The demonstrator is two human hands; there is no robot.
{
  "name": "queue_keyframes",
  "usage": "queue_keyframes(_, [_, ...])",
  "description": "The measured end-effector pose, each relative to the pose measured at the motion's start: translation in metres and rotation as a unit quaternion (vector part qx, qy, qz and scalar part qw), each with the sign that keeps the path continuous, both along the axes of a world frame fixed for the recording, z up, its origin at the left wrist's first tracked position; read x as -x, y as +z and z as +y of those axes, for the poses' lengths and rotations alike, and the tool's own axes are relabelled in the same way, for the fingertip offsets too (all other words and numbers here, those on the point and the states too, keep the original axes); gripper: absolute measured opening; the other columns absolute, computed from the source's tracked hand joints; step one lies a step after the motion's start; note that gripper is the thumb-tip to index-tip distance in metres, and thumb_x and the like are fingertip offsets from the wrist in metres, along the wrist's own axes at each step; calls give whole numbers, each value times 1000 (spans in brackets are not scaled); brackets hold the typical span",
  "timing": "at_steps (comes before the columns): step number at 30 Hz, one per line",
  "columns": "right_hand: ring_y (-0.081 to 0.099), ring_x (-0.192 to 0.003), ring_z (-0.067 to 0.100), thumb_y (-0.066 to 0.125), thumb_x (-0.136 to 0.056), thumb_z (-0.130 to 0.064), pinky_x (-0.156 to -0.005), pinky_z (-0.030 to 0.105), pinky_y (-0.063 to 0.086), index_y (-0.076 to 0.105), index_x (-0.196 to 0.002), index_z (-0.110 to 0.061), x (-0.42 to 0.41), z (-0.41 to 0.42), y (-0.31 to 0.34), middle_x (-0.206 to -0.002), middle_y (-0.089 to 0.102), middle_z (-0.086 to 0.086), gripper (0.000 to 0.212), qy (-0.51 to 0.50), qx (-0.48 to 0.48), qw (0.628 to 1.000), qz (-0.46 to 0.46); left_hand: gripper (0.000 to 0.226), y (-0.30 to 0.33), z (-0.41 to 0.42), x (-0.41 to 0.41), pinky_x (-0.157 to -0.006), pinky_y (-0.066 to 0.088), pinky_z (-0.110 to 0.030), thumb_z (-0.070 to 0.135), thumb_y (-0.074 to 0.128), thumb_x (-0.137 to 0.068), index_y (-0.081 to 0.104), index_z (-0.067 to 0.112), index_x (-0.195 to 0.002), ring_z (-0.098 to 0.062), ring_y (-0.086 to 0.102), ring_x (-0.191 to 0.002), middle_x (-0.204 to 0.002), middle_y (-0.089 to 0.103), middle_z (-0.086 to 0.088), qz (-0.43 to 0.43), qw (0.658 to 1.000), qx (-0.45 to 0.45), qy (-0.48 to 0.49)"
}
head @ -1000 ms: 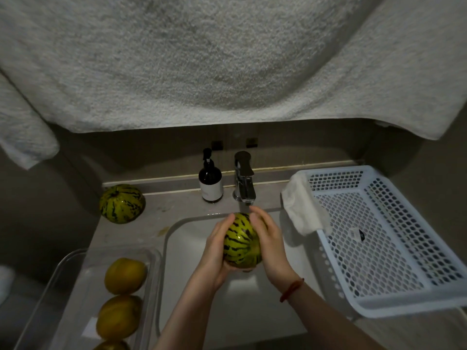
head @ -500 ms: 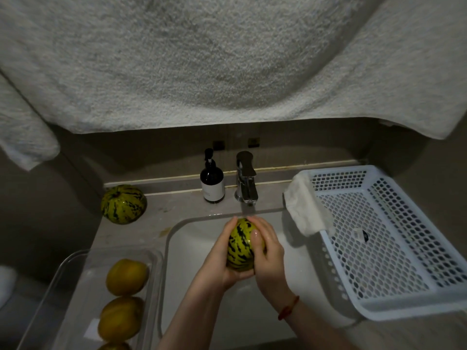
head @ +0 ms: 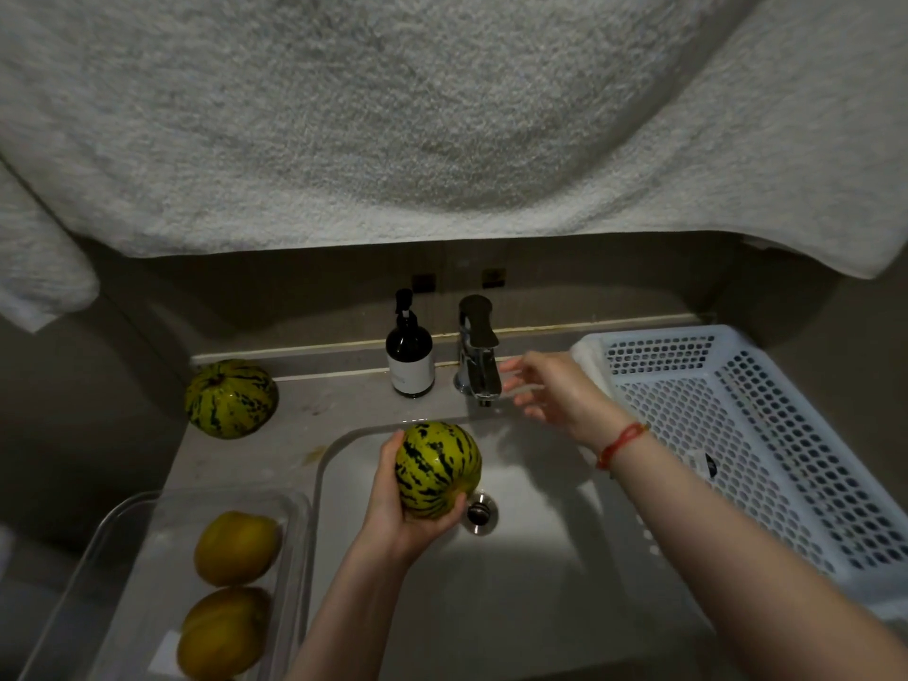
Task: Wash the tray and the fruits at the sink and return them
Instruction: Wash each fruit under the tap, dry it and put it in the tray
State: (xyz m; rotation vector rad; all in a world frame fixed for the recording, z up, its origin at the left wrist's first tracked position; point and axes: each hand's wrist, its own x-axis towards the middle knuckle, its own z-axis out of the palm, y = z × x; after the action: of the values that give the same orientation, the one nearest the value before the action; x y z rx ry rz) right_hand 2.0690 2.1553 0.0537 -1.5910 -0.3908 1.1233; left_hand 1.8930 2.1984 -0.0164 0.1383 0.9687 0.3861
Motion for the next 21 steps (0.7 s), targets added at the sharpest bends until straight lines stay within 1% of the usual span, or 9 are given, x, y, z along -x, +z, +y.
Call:
queue_keyframes(3, [40,-35,6,37,-95,-12,-32,13,30,56,-81,-8,-3,24,9,-62,50,4,24,44,60,997,19,41,-1,5,-4,-62,52,-35,53,62,-75,64,16,-92,-32,55,-94,-102,58,-15,-6,1000,0,-1])
queue_keyframes(5, [40,-31,5,38,-93,-9,-31,13,30,55,-80,-8,-1,33,7,-61,48,4,22,59,79,995,20,41,-3,6,-6,-61,53,-34,54,62,-75,63,17,-93,-33,55,-95,-104,57,-15,-3,1000,0,-2])
queue_keyframes(7, [40,-29,6,36,-90,-5,-31,14,29,54,-78,-7,2,38,4,-61,48,5,21,51,71,995,44,42,-6,7,-7,-60,54,-35,55,62,-76,63,17,-96,-34,54,-96,-106,57,-15,0,1000,-1,-3])
queue_keyframes(9, [40,-29,6,34,-86,0,-31,14,30,53,-77,-5,3,41,3,-63,49,6,21,39,45,995,75,42,-9,8,-7,-63,50,-36,55,62,-76,63,18,-97,-34,55,-97,-107,57,-14,4,1000,-5,-4])
queue_keyframes(13, [39,-27,6,31,-82,4,-30,14,30,47,-75,-6,8,44,5,-65,50,6,20,22,3,993,116,34,-11,8,-8,-64,48,-38,51,63,-77,64,20,-91,-31,54,-94,-106,57,-13,5,1000,-5,0])
queue_keyframes(16, [40,-27,5,30,-83,4,-30,13,30,47,-75,-7,9,47,11,-66,50,7,21,17,-6,994,111,28,-14,5,-9,-63,50,-34,48,62,-78,66,23,-88,-30,56,-93,-105,59,-12,14,999,-36,-12])
queue_keyframes(21, [39,-26,4,31,-83,5,-31,13,30,47,-76,-6,10,48,18,-68,50,8,21,19,-21,995,94,39,-18,2,-13,-57,52,-31,55,60,-75,69,20,-89,-31,59,-92,-101,64,-12,25,997,-62,-26])
